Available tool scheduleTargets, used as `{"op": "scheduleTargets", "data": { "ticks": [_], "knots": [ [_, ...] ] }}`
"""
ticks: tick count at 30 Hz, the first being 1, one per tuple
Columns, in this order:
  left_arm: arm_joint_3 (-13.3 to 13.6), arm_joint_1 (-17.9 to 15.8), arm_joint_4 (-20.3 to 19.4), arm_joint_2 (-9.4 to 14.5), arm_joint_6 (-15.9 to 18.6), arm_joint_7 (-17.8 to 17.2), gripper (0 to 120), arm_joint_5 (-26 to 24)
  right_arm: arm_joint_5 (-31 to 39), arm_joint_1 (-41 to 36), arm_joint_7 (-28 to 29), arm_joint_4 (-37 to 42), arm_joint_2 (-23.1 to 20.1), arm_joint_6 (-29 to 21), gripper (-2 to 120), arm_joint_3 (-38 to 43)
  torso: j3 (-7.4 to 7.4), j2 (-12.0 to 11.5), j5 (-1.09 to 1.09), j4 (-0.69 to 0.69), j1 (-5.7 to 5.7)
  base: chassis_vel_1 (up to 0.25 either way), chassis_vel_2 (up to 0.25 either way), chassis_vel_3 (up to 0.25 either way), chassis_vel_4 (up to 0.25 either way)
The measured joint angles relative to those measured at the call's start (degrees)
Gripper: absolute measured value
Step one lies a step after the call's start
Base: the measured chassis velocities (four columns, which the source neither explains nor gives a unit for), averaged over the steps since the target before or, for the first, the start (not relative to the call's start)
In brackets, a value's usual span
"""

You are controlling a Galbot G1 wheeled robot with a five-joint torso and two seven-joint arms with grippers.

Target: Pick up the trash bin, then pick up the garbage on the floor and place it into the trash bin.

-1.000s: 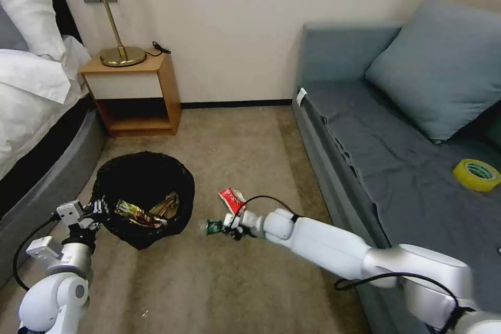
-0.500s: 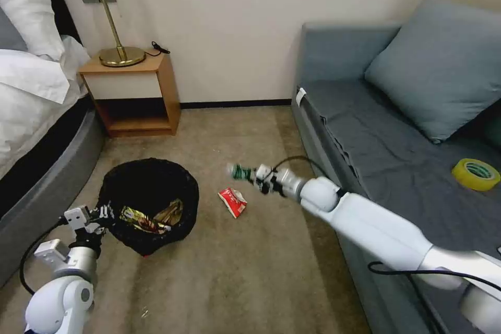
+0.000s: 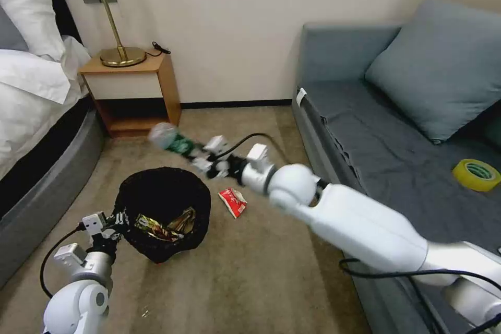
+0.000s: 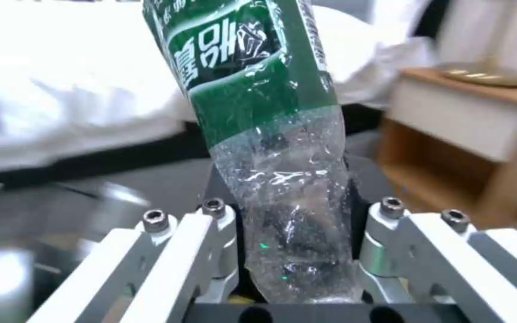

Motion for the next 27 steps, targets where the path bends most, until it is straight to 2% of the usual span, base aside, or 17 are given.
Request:
{"op": "scheduleTargets", "data": {
  "ticks": [5, 8, 14, 22, 24, 26, 27],
  "knots": [
    [0.4, 0.2, -0.5, -0.5, 0.1, 0.0, 6, 0.0, 1.3, -0.1, 0.7, 0.4, 3.1, -0.3, 25, -3.1, 0.0, 0.0, -0.01, 0.0, 0.0, 0.0, 0.0, 0.0, 0.0],
    [0.5, 0.8, -1.2, -1.0, 0.1, 0.0, 6, -0.2, 0.3, -0.9, 0.8, -1.5, 5.4, -0.3, 25, -5.4, 0.0, 0.0, -0.01, 0.0, 0.0, 0.0, 0.0, 0.0, 0.0],
    [0.1, 1.7, -2.3, -0.9, 0.2, 0.2, 6, -1.7, -2.7, -2.9, 0.7, -5.5, 7.1, -0.1, 25, -7.6, 0.0, 0.0, 0.0, -0.01, 0.0, 0.0, 0.0, 0.0, 0.0],
    [-0.5, 2.6, -3.9, -0.1, 0.5, 0.4, 6, -4.3, -7.5, -6.6, 0.5, -10.9, 7.4, 0.9, 25, -8.0, 0.0, 0.0, 0.0, -0.01, 0.0, 0.0, 0.0, 0.0, 0.0],
    [-0.5, 2.6, -4.0, 0.0, 0.6, 0.4, 6, -4.6, -7.9, -6.8, 0.5, -11.2, 7.3, 1.0, 27, -7.9, 0.0, 0.0, 0.0, -0.01, 0.0, 0.0, 0.0, 0.0, 0.0],
    [-0.5, 2.7, -4.0, 0.2, 0.7, 0.4, 6, -5.2, -8.5, -6.9, 0.7, -11.6, 6.9, 0.9, 37, -7.8, 0.0, 0.0, 0.0, -0.01, 0.0, 0.0, 0.0, 0.0, 0.0],
    [-0.5, 2.7, -4.0, 0.2, 0.7, 0.4, 6, -5.2, -8.5, -6.9, 0.7, -11.6, 6.9, 0.9, 37, -7.8, 0.0, 0.0, 0.0, -0.01, 0.0, 0.0, 0.0, 0.0, 0.0]
  ]
}}
